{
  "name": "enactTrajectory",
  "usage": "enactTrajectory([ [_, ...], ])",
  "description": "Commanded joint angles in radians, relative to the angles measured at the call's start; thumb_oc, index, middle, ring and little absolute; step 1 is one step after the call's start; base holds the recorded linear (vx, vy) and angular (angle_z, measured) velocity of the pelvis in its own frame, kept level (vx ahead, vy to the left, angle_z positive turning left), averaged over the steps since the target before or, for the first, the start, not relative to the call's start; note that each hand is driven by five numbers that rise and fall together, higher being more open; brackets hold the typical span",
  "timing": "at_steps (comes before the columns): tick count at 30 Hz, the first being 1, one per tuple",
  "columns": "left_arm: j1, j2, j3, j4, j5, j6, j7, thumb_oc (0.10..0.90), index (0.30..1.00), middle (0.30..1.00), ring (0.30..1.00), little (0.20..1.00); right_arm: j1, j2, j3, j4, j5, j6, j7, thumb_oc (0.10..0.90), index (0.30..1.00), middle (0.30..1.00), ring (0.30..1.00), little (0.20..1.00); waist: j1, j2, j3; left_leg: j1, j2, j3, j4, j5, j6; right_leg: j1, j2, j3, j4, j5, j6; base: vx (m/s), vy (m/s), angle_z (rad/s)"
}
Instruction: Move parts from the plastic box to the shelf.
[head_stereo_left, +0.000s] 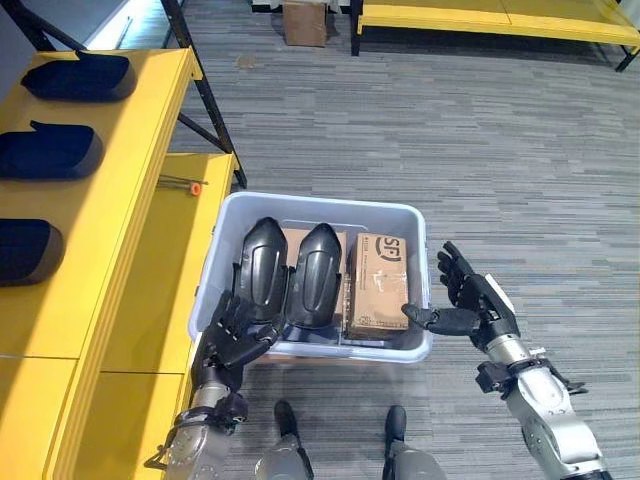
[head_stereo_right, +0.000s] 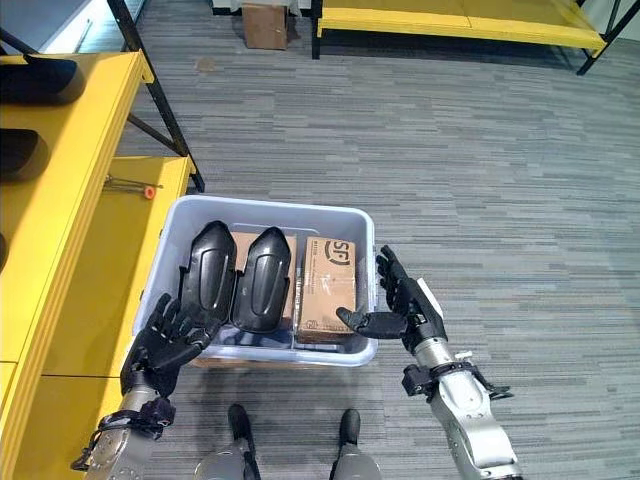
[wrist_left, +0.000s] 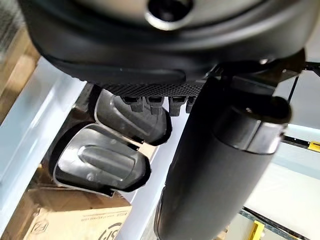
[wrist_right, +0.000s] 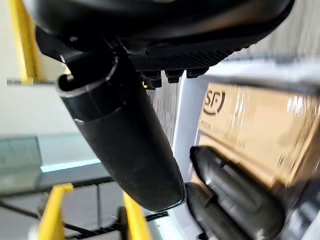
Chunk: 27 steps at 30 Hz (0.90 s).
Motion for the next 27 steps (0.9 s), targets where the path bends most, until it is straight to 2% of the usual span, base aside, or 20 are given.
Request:
enactTrajectory([
  [1,-0.037,0.078,0.013,-0.11,0.002,-0.071,-0.017,0.9,1.0,1.0,1.0,1.0,-0.189,-0.008,0.044,-0.119,-0.042,-0.104,-0.021,0.9,1.0,1.0,1.0,1.0,0.025,-0.017,-0.001,-0.076,0.004,-0.074,0.043,-0.013,-0.01,0.037,-0.033,-0.021,0.044,-0.112,0.029,0.0,-0.06,0.12],
  [7,-0.05,0.082,0.012,-0.099,0.022,-0.08,0.028,0.9,1.0,1.0,1.0,1.0,-0.345,0.041,0.148,-0.075,-0.085,-0.096,-0.07,0.9,1.0,1.0,1.0,1.0,0.057,0.0,0.055,-0.114,0.012,-0.065,0.051,0.0,-0.019,0.018,-0.028,-0.021,0.027,-0.109,0.02,-0.01,-0.054,0.09],
  [12,-0.068,0.07,-0.006,-0.084,0.045,-0.086,0.071,0.9,1.0,1.0,1.0,1.0,-0.414,0.093,0.174,-0.064,-0.146,-0.092,-0.129,0.9,1.0,1.0,1.0,1.0,0.069,0.013,0.101,-0.149,0.01,-0.064,0.064,0.001,-0.019,-0.009,-0.033,-0.021,0.029,-0.105,0.018,0.0,-0.003,-0.01],
  [17,-0.087,0.07,-0.02,-0.077,0.041,-0.089,0.103,0.9,1.0,1.0,1.0,1.0,-0.469,0.13,0.201,-0.056,-0.186,-0.087,-0.169,0.9,1.0,1.0,1.0,1.0,0.08,0.011,0.135,-0.175,0.005,-0.065,0.078,-0.007,-0.017,-0.027,-0.038,-0.022,0.033,-0.106,0.018,0.0,0.0,0.0],
  [27,-0.111,0.074,-0.034,-0.081,0.045,-0.092,0.142,0.9,1.0,1.0,1.0,1.0,-0.492,0.175,0.236,-0.067,-0.206,-0.082,-0.195,0.9,1.0,1.0,1.0,1.0,0.089,-0.001,0.164,-0.221,-0.003,-0.076,0.092,-0.014,-0.012,-0.045,-0.044,-0.034,0.029,-0.102,0.023,0.0,0.011,0.06],
])
